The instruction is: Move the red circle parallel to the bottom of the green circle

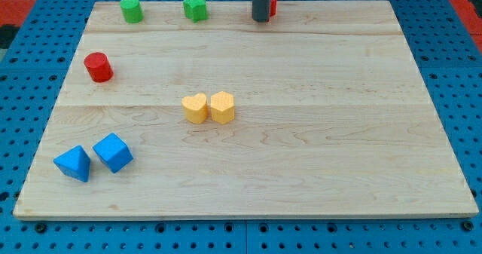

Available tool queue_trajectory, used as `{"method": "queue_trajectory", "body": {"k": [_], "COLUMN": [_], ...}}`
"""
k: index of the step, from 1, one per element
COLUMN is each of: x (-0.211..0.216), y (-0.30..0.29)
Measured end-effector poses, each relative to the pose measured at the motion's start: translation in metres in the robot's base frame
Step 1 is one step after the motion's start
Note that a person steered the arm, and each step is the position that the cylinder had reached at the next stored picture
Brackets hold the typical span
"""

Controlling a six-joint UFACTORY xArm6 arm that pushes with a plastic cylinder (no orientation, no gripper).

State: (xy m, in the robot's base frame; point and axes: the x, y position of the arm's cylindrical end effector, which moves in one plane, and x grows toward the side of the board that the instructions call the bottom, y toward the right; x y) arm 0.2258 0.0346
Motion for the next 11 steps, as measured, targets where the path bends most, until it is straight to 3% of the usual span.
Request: {"method": "queue_trajectory", "body": {"k": [1,3,5,7,8,9,11], "x": [0.009,0.115,0.172,0.189,0.141,0.126,0.182], "y": [0.004,-0.046,-0.175,-0.312,-0.314,-0.257,-0.257]}}
